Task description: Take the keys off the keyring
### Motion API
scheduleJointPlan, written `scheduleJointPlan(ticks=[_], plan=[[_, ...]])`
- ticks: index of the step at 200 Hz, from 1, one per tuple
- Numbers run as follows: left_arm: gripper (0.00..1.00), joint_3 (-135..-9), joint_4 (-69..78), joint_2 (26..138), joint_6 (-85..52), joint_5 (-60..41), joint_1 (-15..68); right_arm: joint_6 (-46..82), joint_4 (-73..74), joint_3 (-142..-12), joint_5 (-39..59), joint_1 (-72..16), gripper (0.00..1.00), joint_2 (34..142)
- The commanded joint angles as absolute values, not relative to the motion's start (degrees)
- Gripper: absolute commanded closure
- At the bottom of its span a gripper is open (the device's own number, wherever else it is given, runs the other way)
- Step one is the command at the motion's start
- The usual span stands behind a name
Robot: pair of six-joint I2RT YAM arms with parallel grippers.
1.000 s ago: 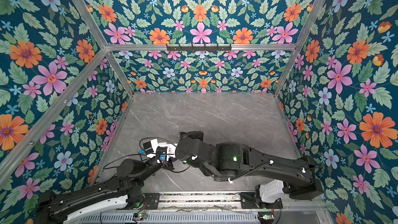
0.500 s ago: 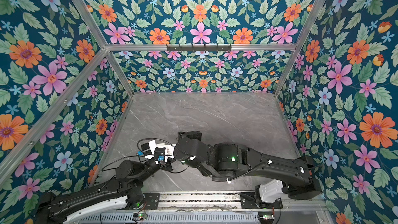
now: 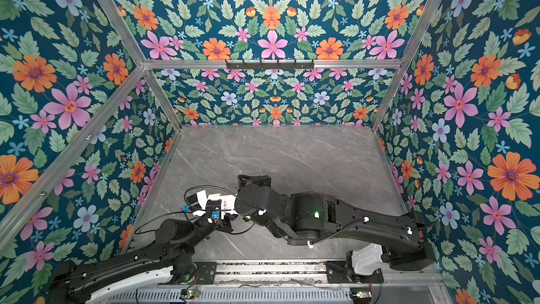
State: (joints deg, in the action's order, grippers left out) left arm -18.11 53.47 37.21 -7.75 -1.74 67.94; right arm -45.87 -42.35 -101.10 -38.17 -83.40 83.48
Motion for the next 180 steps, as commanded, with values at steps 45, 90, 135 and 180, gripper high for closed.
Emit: scheduleJointPlan(ticks=[45, 90, 135, 180], plan=[[1.0, -16.81, 56.6, 36.52, -8.96, -13.76, 68.45, -49.13, -29.89, -102.56, -34.35, -84.83, 0.62, 86.21], [1.0, -17.66, 53.86, 35.82, -9.35, -17.28, 68.44, -42.75, -49.65, -113.59, -30.61, -85.08, 0.63, 89.65], [1.0, -18.58, 53.18, 37.09, -10.1, -21.12, 68.39, -44.42, -58.38, -120.42, -29.9, -85.95, 0.62, 94.2], [1.0, -19.07, 50.31, 36.04, -10.89, -23.55, 68.46, -42.85, -65.06, -126.58, -29.59, -85.73, 0.61, 97.36]])
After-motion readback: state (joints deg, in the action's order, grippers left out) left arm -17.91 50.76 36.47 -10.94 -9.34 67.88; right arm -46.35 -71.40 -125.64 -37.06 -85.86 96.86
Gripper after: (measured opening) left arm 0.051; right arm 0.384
